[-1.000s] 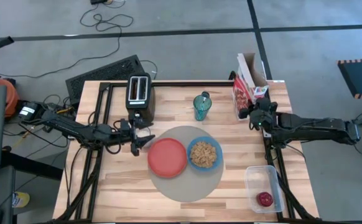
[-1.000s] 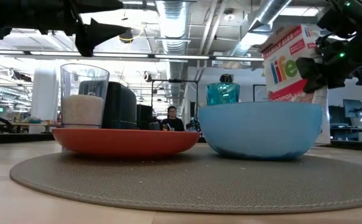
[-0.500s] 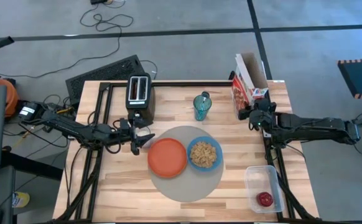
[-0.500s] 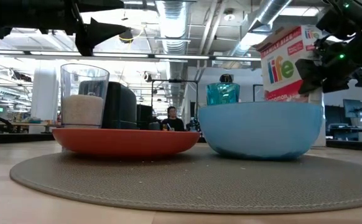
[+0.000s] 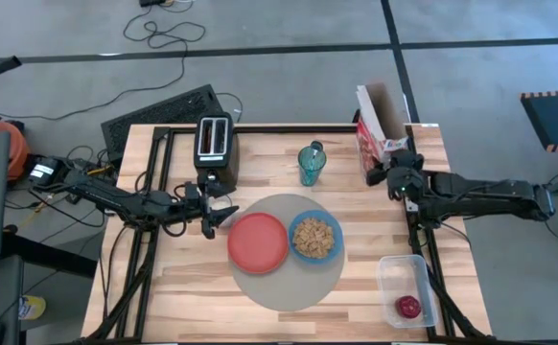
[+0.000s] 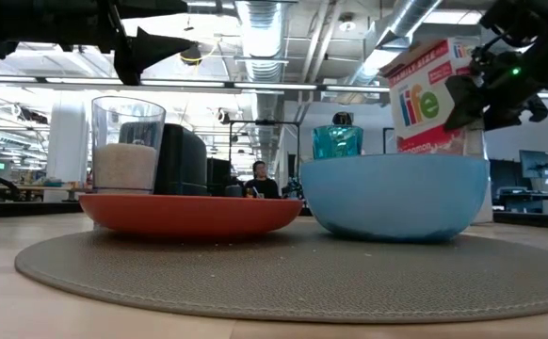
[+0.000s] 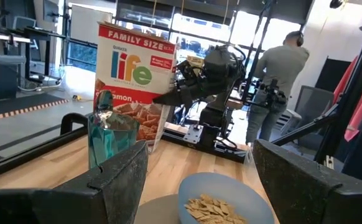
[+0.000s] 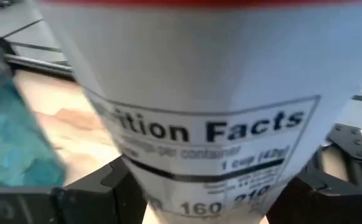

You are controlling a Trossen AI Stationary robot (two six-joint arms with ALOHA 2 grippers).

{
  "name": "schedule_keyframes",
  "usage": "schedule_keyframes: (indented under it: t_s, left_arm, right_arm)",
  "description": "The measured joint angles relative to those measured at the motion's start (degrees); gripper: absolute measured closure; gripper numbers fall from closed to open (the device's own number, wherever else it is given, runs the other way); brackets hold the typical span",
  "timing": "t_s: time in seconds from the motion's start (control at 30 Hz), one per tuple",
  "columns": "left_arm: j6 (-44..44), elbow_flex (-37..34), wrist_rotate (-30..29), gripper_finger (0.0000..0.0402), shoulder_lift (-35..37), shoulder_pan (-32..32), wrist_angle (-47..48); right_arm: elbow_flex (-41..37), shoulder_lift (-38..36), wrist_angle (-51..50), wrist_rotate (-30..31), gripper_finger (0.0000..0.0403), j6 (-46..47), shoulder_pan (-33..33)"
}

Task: Arrange a breakfast setting
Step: Pour the cereal from the cereal box into the bowl

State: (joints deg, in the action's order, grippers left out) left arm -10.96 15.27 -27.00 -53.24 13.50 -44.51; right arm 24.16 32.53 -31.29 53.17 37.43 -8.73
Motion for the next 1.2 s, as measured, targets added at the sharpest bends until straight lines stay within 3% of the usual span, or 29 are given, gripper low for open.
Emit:
schedule_keyframes:
  t_s: [0.6, 0.83, 1.2]
  left_arm:
    - [0.6, 0.0, 0.0, 0.0125, 0.0, 0.0, 0.1]
    - [0.6, 0.0, 0.0, 0.0125, 0.0, 0.0, 0.1]
    - [0.8, 0.0, 0.0, 0.0125, 0.0, 0.0, 0.1]
  right_arm:
    - [0.6, 0.0, -0.5, -2.6, 0.0126, 0.0, 2.4]
    - [0.6, -0.6, -0.7, -7.3, 0.0126, 0.0, 2.4]
    - [0.6, -3.6, -0.8, -5.2, 0.0126, -4.3, 0.4]
